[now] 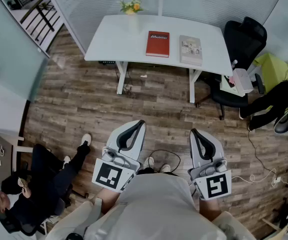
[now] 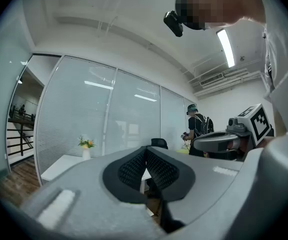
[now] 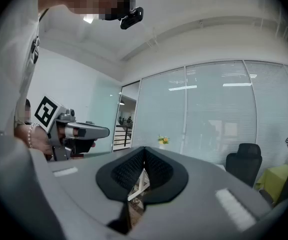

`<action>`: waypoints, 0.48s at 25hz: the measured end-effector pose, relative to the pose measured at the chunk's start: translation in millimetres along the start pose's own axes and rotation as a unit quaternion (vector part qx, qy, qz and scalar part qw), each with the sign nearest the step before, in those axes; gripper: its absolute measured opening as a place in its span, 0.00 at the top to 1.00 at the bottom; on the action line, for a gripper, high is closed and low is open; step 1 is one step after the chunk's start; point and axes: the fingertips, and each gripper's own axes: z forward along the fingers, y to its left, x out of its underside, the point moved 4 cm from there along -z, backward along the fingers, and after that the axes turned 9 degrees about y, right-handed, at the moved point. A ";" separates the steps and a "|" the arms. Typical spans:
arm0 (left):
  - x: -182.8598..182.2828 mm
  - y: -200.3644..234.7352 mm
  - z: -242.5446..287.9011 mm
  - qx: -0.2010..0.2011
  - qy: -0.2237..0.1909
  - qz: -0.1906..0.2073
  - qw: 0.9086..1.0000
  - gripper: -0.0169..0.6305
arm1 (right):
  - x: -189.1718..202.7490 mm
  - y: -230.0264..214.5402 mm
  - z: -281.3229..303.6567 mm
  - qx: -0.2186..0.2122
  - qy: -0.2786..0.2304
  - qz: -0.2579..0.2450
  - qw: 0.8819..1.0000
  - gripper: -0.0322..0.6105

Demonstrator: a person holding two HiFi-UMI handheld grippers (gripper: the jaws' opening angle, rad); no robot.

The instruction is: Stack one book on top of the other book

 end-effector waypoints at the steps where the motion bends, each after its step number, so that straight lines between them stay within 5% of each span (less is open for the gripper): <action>1: 1.2 4.0 -2.5 -0.001 0.001 -0.002 1.000 0.97 | 0.1 1.6 1.4 0.002 0.002 0.000 1.000 0.94; 12: 11.0 25.6 -13.4 0.008 0.010 -0.009 1.000 0.97 | -2.3 17.0 16.9 0.020 0.000 0.018 1.000 0.94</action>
